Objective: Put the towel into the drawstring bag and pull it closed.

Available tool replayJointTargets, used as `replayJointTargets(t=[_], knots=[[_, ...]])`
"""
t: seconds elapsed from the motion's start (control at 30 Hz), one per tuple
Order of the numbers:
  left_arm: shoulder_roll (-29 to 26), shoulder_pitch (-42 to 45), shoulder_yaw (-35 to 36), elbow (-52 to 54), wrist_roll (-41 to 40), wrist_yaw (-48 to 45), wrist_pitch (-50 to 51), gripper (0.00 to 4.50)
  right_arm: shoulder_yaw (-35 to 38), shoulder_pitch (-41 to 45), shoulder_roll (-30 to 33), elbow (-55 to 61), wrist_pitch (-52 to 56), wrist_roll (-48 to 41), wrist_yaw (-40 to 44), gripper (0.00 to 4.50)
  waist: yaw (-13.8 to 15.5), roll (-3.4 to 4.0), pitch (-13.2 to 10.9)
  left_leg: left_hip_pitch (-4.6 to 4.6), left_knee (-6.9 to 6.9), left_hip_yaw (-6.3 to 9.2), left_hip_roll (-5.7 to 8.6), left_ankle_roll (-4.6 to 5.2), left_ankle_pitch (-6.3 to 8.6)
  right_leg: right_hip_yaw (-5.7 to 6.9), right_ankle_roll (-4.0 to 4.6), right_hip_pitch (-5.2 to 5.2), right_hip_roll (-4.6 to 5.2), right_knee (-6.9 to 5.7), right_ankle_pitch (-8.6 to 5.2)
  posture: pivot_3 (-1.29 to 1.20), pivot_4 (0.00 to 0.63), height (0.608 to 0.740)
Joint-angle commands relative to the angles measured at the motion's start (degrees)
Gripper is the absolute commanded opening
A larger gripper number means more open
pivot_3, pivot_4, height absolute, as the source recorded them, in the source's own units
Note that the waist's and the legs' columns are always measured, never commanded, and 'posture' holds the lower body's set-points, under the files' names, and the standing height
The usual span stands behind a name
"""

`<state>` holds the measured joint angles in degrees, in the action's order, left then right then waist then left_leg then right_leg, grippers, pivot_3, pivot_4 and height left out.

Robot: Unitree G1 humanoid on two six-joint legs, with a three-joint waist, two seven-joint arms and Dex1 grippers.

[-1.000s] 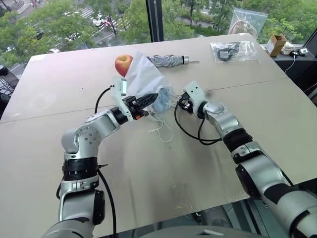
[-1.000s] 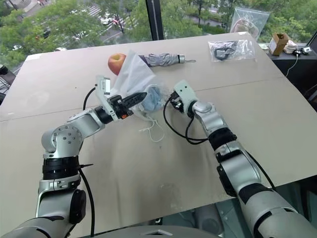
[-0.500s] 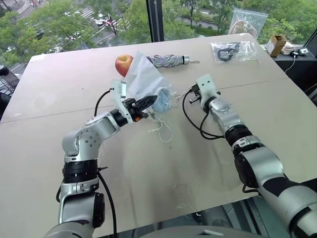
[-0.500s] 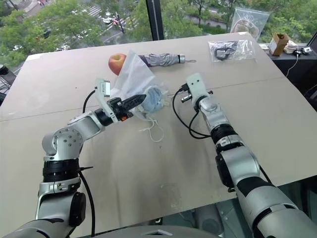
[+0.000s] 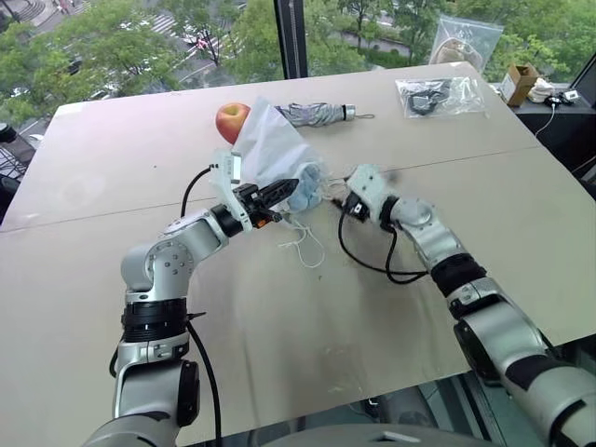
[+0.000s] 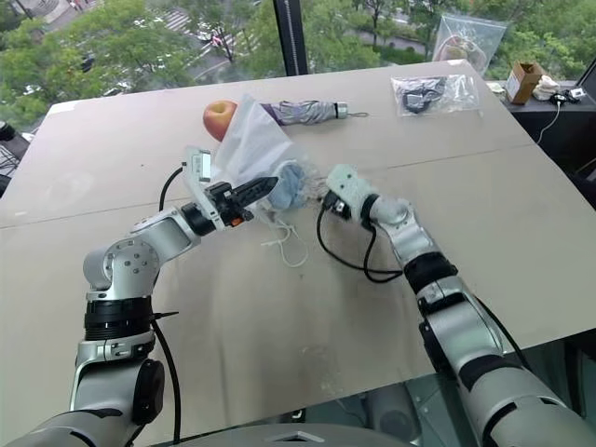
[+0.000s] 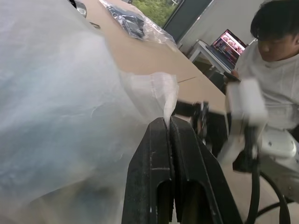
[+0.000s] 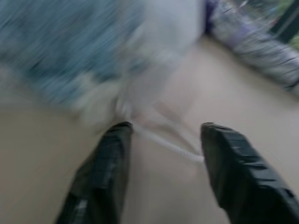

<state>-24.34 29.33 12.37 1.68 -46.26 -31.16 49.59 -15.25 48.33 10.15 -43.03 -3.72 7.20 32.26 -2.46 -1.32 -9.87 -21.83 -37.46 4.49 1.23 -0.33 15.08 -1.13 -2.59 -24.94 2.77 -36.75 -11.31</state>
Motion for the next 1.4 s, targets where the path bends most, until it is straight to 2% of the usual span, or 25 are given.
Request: replayJointTargets(t=[0.03,0.5,0.53,0.57,0.7,0.73,0.8,0.93,1.13,1.3,1.4], knots=[[-0.1,1.22,0.52,1.02,-0.05,-0.7,-0.96,0.0,0.21,2.2,0.64,1.57,0.57,1.65,-1.11,2.73,0.02,-0.01,0.01,0.01,-0.02,0.02,0.0,0.0,0.0,0.0,0.0,0.01,0.0,-0.01,0.0,0.0,0.15,0.74],[0.06,0.3,1.04,2.45,-0.2,0.23,-0.81,0.0,4.19,9.44,-5.87,-12.26,-1.61,0.22,-5.79,2.73,0.07,-0.01,0.01,0.0,0.01,0.07,0.0,-0.05,-0.02,0.0,0.01,-0.01,0.0,0.04,0.0,0.0,0.15,0.74],[0.0,0.32,1.06,2.46,-0.17,0.23,-0.84,0.0,4.76,9.67,-5.91,-12.73,-2.03,0.21,-7.3,2.23,0.07,-0.01,0.0,0.0,0.01,0.09,0.0,-0.05,-0.02,0.01,0.01,-0.01,0.0,0.03,0.0,0.0,0.15,0.74],[-0.07,0.31,1.14,2.49,-0.2,0.22,-0.84,0.0,5.18,9.8,-5.88,-13.01,-2.46,0.24,-8.49,2.01,0.05,-0.01,0.0,-0.01,0.01,0.09,0.0,-0.05,-0.02,0.01,0.01,-0.01,0.0,0.03,0.0,0.0,0.15,0.74],[-0.14,0.12,1.16,2.68,-0.14,0.3,-0.83,0.0,7.9,9.93,-4.33,-12.57,-4.41,0.2,-15.1,0.2,0.0,0.0,0.0,0.0,0.01,0.1,0.0,-0.05,-0.03,0.01,0.01,-0.01,0.0,0.01,0.0,0.0,0.15,0.74],[-0.14,0.05,1.0,2.67,0.0,0.29,-0.85,0.0,8.67,9.85,-3.8,-12.1,-4.95,0.14,-16.94,0.03,0.01,0.0,0.0,0.0,0.01,0.11,0.0,-0.05,-0.02,0.01,0.01,-0.01,0.0,0.01,0.0,0.0,0.15,0.74],[-0.25,-0.01,0.43,2.61,0.42,0.06,-0.88,0.0,10.51,9.3,-2.77,-10.06,-6.13,-0.35,-20.13,0.03,0.01,0.0,0.0,0.0,0.01,0.1,0.0,-0.05,-0.02,0.0,0.01,-0.01,0.0,0.02,0.0,0.0,0.15,0.74],[-0.82,0.55,-1.34,2.13,1.98,-1.32,-1.24,0.0,14.42,5.93,-1.46,3.58,-4.61,-3.33,-22.33,0.03,0.01,0.0,0.0,-0.03,0.02,0.1,0.0,-0.04,-0.02,0.01,0.01,-0.02,0.0,0.02,0.0,0.0,0.15,0.74],[-0.74,2.73,-3.46,0.27,4.75,-3.91,-3.51,0.0,15.46,4.45,-2.93,28.57,14.16,-11.16,-17.18,0.03,-0.08,0.0,0.0,-0.06,0.02,0.07,-0.04,-0.04,-0.02,-0.03,0.0,-0.11,-0.02,-0.03,0.0,0.0,0.15,0.74],[-0.07,4.39,-5.13,-2.37,9.12,-6.62,-10.51,0.0,22.64,6.97,-7.13,38.08,41.94,-25.26,-20.55,0.03,0.12,-0.02,0.02,-0.06,0.02,0.11,-0.05,-0.02,-0.01,0.0,0.01,-0.12,0.0,-0.09,0.01,0.0,0.15,0.74],[0.28,5.38,-5.11,-2.99,9.34,-8.8,-12.86,0.74,26.72,8.34,-9.03,39.46,48.79,-29.46,-24.45,0.0,0.26,0.0,0.02,-0.08,0.02,0.13,-0.01,0.06,0.04,0.03,0.02,-0.12,0.01,-0.08,0.01,0.0,0.15,0.74]])
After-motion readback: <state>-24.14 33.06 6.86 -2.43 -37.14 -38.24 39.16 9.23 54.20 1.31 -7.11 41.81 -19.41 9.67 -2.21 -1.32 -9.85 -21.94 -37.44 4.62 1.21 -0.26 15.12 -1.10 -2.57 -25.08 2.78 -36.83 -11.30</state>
